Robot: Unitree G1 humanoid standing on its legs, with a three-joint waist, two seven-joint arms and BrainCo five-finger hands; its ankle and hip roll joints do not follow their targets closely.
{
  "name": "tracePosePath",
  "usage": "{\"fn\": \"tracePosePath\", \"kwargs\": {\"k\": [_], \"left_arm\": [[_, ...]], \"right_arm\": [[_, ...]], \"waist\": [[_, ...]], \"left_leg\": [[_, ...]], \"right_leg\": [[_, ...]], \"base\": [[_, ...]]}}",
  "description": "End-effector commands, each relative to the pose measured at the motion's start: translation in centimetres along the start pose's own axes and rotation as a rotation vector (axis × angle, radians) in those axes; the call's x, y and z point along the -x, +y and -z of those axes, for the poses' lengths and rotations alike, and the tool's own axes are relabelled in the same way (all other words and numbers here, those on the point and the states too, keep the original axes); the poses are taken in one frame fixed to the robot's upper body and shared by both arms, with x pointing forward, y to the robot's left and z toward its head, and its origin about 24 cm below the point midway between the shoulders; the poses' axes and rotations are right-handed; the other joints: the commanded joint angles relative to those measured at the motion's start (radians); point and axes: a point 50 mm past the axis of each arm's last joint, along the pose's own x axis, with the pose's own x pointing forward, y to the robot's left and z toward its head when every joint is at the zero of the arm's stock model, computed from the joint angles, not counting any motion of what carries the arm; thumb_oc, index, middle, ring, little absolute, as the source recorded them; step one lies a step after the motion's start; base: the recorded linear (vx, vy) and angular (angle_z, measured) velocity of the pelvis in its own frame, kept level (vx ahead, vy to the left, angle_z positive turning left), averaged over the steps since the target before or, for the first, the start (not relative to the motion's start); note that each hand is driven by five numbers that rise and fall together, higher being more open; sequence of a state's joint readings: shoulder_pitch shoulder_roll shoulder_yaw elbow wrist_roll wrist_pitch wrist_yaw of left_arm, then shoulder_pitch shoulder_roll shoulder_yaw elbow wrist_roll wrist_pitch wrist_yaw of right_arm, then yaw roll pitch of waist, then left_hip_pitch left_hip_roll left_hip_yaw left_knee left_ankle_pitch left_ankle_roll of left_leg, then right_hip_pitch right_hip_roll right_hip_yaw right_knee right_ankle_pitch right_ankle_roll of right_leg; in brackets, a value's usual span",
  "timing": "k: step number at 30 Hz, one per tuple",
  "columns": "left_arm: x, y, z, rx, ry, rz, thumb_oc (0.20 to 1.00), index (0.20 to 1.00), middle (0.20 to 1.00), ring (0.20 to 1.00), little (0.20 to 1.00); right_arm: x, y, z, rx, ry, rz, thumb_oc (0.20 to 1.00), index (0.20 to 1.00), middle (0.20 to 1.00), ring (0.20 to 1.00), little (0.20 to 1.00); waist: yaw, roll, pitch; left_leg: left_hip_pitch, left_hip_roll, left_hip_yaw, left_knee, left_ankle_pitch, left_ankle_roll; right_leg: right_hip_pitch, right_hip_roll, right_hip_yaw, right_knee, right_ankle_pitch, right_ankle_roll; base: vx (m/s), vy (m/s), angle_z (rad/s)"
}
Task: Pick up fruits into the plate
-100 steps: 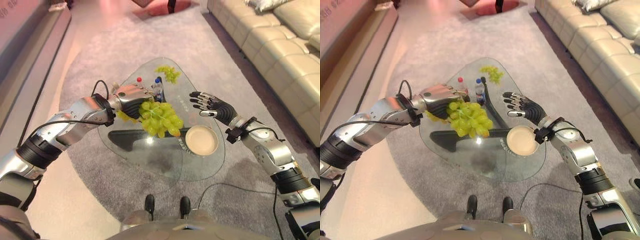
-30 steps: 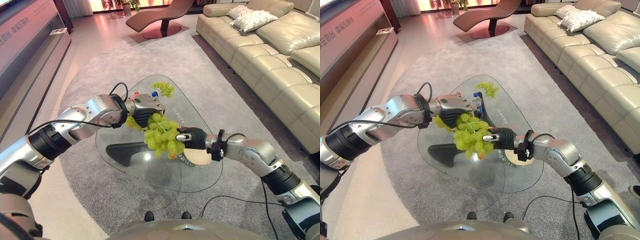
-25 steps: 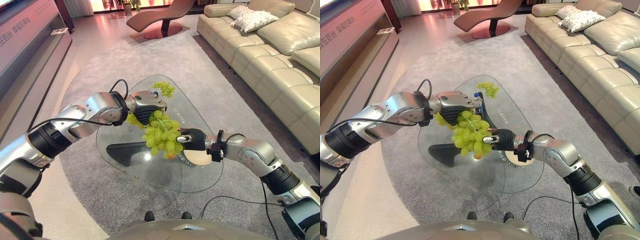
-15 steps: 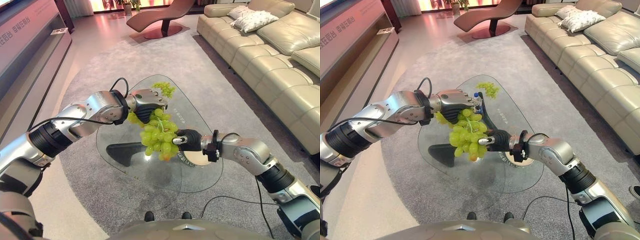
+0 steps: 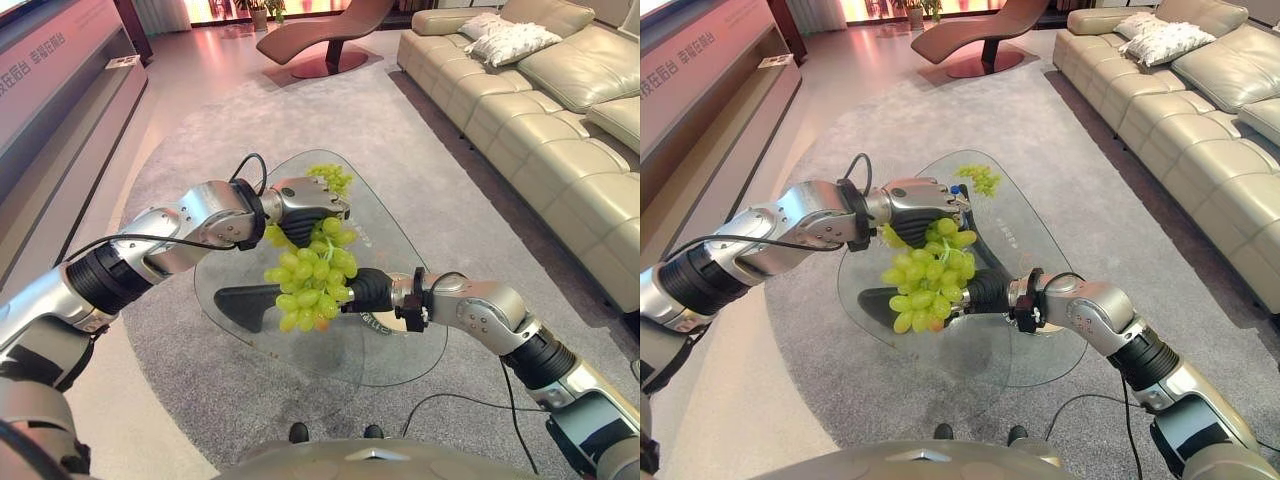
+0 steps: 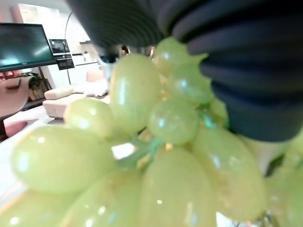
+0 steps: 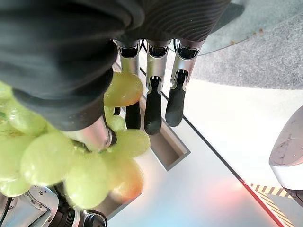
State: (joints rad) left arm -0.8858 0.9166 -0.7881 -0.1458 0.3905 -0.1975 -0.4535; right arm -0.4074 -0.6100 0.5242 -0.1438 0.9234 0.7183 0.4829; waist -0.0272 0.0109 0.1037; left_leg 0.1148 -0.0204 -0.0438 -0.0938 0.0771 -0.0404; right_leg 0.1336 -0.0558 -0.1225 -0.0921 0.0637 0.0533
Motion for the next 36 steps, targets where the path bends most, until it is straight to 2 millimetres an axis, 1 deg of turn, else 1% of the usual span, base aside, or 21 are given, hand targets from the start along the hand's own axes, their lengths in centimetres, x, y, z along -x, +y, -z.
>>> {"fn": "tracePosePath", "kwargs": {"k": [1, 22, 23, 24, 36], "left_arm": [[0.3, 5.5, 0.7, -0.049, 0.014, -0.174, 0.200, 0.200, 0.200, 0.200, 0.200], [0.4, 4.5, 0.7, -0.033, 0.012, -0.147, 0.200, 0.200, 0.200, 0.200, 0.200], [0.4, 4.4, 0.8, -0.032, 0.013, -0.147, 0.200, 0.200, 0.200, 0.200, 0.200], [0.4, 4.3, 0.8, -0.033, 0.013, -0.146, 0.200, 0.200, 0.200, 0.200, 0.200], [0.9, 2.6, 1.0, -0.072, 0.007, -0.053, 0.200, 0.200, 0.200, 0.200, 0.200]], "right_arm": [[-0.9, 1.8, -2.8, 0.065, -0.106, -0.103, 0.200, 0.200, 0.200, 0.200, 0.200], [-0.7, 1.8, -2.6, 0.040, -0.131, -0.103, 0.200, 0.200, 0.200, 0.200, 0.200], [-0.7, 1.8, -2.6, 0.035, -0.133, -0.099, 0.827, 0.827, 0.827, 0.827, 0.827], [-0.7, 1.7, -2.6, 0.031, -0.135, -0.095, 1.000, 1.000, 1.000, 1.000, 1.000], [0.7, 1.4, -3.3, -0.053, -0.226, -0.085, 1.000, 1.000, 1.000, 1.000, 1.000]], "waist": [[0.023, -0.019, -0.041], [0.025, -0.019, -0.037], [0.024, -0.019, -0.037], [0.025, -0.019, -0.037], [0.027, -0.019, -0.033]], "left_leg": [[0.067, 0.025, 0.065, 0.012, -0.117, -0.009], [0.073, 0.029, 0.068, 0.013, -0.120, -0.011], [0.073, 0.029, 0.068, 0.014, -0.120, -0.010], [0.073, 0.029, 0.068, 0.014, -0.120, -0.010], [0.075, 0.029, 0.071, 0.017, -0.123, -0.010]], "right_leg": [[0.038, -0.038, -0.008, 0.006, -0.049, 0.068], [0.043, -0.037, -0.010, 0.005, -0.050, 0.066], [0.043, -0.037, -0.010, 0.005, -0.050, 0.066], [0.042, -0.037, -0.010, 0.005, -0.050, 0.066], [0.044, -0.040, -0.019, 0.005, -0.047, 0.069]], "base": [[0.00, 0.000, 0.00], [0.00, 0.000, 0.00], [0.00, 0.000, 0.00], [0.00, 0.000, 0.00], [0.00, 0.000, 0.00]]}}
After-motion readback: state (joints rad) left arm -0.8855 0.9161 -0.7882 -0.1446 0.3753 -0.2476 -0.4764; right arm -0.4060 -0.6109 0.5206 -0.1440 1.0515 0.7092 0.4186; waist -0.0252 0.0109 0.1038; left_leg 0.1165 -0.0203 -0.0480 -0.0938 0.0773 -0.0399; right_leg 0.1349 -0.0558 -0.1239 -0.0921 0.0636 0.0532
